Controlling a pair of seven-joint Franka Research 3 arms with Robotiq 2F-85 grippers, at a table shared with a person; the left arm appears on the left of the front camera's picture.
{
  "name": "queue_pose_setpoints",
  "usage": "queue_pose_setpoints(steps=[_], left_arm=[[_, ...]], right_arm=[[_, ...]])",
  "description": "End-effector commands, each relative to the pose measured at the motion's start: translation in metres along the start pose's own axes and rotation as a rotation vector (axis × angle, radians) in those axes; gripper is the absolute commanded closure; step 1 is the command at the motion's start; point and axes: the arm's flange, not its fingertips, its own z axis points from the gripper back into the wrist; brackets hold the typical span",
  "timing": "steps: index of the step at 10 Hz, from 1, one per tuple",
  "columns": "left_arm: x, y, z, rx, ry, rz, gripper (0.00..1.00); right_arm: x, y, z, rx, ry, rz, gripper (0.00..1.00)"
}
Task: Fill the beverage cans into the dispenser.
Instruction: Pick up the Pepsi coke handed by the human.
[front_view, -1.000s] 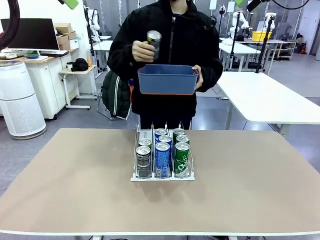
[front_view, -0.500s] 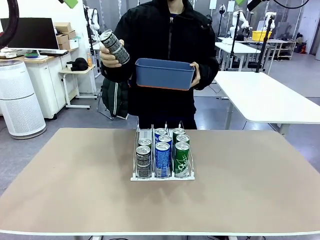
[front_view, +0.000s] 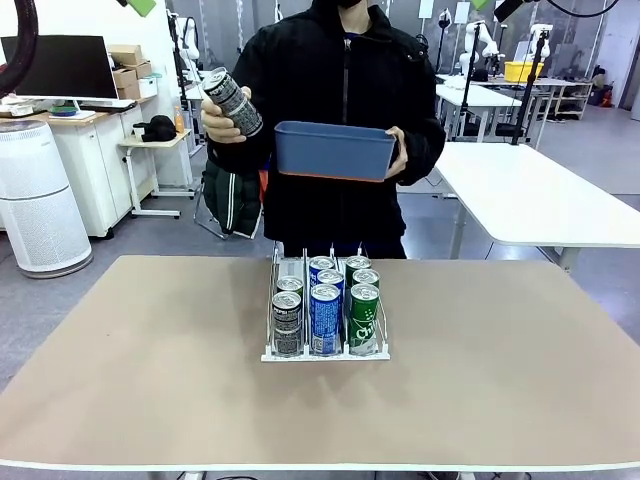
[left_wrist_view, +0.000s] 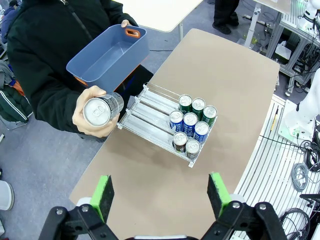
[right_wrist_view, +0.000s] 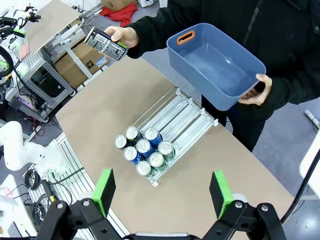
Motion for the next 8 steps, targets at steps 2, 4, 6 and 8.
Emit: queue_pose_setpoints(steps=[2, 4, 6, 8], left_arm=[[-0.0008, 0.0006, -0.0002, 0.003, -0.003, 0.002, 0.0], [-0.0008, 0.0006, -0.0002, 0.003, -0.003, 0.002, 0.0], [-0.0008, 0.0006, -0.0002, 0.003, -0.003, 0.002, 0.0], [-0.0008, 0.0006, -0.0002, 0.003, -0.003, 0.002, 0.0]], right_arm=[[-0.0005, 0.0005, 0.0015, 0.005, -0.005, 0.003, 0.0], [-0.0005, 0.0005, 0.0015, 0.005, -0.005, 0.003, 0.0], [-0.0005, 0.0005, 0.0015, 0.005, -0.005, 0.003, 0.0], [-0.0005, 0.0005, 0.0015, 0.005, -0.005, 0.003, 0.0]])
